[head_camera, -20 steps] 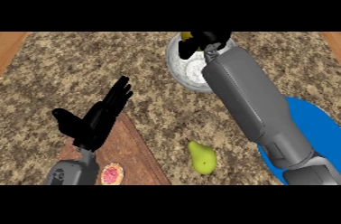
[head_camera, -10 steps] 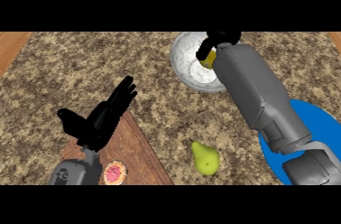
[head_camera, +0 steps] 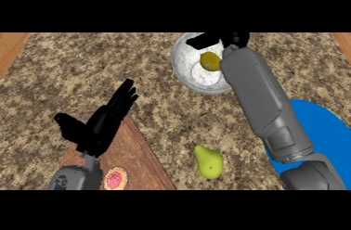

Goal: Pick the lemon from the plate and place it in the bowl

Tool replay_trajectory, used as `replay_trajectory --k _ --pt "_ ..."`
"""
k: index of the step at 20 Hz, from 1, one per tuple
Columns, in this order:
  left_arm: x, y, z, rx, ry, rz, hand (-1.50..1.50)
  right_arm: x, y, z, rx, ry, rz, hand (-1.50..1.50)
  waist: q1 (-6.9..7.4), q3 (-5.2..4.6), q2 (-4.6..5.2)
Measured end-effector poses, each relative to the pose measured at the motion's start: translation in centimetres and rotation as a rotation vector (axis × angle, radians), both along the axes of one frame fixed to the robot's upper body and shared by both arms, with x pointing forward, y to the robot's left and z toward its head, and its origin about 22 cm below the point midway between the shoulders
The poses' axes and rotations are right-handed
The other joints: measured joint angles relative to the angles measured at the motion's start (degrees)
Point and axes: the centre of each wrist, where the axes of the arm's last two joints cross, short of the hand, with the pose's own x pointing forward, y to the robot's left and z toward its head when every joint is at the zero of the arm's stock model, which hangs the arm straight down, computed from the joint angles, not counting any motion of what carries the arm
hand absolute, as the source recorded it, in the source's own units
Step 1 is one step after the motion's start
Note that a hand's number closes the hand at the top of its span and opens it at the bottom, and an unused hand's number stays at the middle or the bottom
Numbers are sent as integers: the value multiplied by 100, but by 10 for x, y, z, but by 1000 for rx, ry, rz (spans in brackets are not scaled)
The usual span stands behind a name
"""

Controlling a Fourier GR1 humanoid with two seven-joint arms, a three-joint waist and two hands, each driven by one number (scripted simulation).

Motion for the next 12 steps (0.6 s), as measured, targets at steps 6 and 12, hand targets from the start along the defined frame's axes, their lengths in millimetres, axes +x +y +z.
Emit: replay_trajectory --k 6,12 --pt "0 11 -1 5 13 32 0 -15 -15 -2 239 -186 117 -150 -186 -6 -105" --pt "-7 22 -8 4 33 71 0 -54 -43 -12 377 -287 218 -150 -428 -12 -205"
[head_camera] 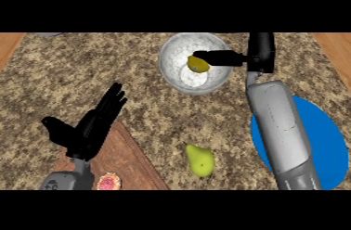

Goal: Pick the lemon from the plate and place it in the bowl

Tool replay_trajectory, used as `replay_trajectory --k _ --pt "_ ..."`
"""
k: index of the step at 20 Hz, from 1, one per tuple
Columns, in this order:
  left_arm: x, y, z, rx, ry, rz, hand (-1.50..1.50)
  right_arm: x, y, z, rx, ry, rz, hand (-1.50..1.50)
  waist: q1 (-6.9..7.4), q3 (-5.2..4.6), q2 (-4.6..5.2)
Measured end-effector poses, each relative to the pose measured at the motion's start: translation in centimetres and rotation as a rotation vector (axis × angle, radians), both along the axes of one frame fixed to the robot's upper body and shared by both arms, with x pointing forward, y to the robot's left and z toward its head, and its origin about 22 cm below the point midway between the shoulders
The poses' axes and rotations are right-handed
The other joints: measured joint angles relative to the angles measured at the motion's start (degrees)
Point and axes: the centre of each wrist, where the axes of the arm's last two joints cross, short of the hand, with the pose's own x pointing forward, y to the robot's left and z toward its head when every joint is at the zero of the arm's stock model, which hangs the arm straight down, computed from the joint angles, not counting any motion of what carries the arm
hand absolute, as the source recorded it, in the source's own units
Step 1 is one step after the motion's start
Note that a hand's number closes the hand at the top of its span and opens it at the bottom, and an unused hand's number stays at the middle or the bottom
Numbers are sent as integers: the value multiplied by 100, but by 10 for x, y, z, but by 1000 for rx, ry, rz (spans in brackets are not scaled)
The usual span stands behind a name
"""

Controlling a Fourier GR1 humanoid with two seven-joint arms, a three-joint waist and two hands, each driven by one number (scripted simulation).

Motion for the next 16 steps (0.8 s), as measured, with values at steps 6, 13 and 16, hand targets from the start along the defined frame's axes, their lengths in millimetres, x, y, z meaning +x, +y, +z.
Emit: replay_trajectory --k 6,13,16 --pt "-6 7 -5 2 14 36 0 -69 -18 -25 28 -65 84 150 -206 -3 -54" --pt "-11 16 -5 3 15 76 0 -170 -46 -64 6 -41 139 150 -434 -4 -79" --pt "-12 18 -4 4 11 83 0 -216 -56 -82 -19 18 171 150 -485 -1 -72"
